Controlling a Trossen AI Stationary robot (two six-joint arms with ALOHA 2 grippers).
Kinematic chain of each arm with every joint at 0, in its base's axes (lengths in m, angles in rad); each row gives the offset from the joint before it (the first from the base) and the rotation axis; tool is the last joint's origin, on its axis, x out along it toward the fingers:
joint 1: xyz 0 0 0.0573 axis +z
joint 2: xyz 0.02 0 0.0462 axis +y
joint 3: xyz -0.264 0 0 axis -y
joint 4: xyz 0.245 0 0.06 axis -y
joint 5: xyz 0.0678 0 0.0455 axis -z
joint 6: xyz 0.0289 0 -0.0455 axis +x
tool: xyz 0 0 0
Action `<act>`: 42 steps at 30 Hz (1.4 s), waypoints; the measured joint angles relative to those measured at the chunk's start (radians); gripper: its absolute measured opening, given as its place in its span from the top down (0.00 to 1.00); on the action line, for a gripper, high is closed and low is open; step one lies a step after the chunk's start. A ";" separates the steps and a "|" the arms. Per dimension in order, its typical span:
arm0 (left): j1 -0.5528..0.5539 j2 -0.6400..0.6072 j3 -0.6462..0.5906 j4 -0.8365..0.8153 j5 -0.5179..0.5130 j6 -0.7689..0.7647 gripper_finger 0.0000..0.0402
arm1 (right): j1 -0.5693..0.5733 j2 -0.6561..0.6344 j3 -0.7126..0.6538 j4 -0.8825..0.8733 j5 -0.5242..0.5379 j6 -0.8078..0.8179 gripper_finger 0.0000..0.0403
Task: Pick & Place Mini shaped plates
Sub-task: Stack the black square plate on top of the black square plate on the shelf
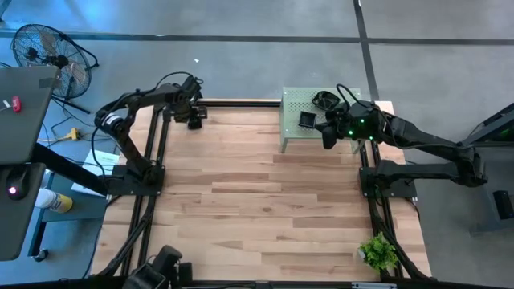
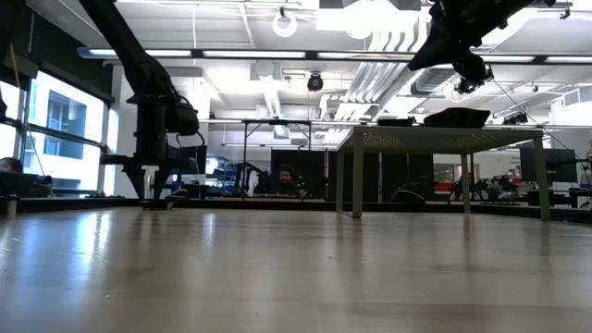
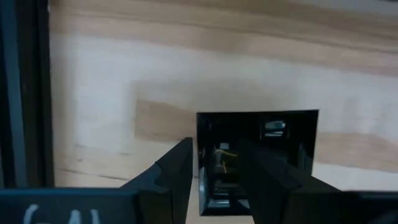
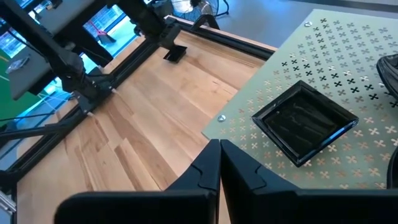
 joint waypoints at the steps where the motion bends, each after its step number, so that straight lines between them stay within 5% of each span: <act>1: 0.000 0.008 0.007 -0.012 0.001 -0.002 0.69 | 0.000 0.000 0.000 0.000 0.000 -0.003 1.00; 9: 0.000 0.028 0.018 -0.035 0.024 0.024 0.73 | 0.000 0.000 0.000 0.002 -0.013 -0.024 1.00; 20: 0.000 0.025 0.019 -0.037 0.090 0.096 0.98 | 0.000 0.000 0.000 0.002 -0.014 -0.027 0.99; 32: -0.013 -0.113 0.018 -0.019 0.224 0.146 1.00 | 0.000 0.000 0.000 0.009 -0.040 -0.018 0.99; 37: -0.124 -0.238 0.018 -0.023 0.298 0.138 1.00 | 0.000 0.000 0.000 0.014 -0.054 -0.017 1.00; 42: -0.354 -0.305 0.018 0.009 0.323 0.024 1.00 | 0.000 0.000 0.001 0.033 -0.083 -0.021 0.99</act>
